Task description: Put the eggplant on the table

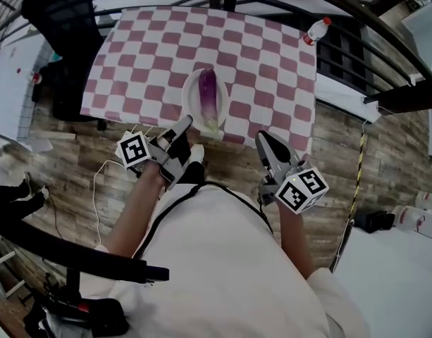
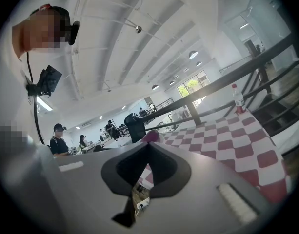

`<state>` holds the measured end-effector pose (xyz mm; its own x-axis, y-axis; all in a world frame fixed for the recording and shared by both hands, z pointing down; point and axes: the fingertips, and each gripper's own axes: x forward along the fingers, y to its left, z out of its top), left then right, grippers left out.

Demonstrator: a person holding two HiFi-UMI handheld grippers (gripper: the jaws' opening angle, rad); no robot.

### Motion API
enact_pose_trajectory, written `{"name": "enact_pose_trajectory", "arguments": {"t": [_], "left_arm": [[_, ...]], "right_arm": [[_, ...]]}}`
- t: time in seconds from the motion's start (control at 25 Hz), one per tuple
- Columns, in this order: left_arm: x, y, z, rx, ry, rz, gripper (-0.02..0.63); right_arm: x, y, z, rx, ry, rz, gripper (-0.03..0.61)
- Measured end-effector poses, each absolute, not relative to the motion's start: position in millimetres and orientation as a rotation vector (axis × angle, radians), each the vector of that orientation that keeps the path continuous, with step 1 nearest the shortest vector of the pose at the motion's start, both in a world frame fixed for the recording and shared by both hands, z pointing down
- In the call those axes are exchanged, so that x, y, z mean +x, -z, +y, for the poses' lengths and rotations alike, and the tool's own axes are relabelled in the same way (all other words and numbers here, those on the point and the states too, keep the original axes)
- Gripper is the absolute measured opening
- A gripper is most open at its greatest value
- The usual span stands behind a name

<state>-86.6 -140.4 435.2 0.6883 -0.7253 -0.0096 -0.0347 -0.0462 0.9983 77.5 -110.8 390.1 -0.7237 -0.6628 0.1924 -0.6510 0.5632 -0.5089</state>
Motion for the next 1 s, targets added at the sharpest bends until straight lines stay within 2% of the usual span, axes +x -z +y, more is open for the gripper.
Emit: {"name": "enact_pose_trajectory", "arguments": {"t": [1.0], "left_arm": [[-144,-454,-280,1.55,0.514,-0.495,0.035]], "right_arm": [[7,-395,-228,-1.381,0.89,2.634,0.008]]}}
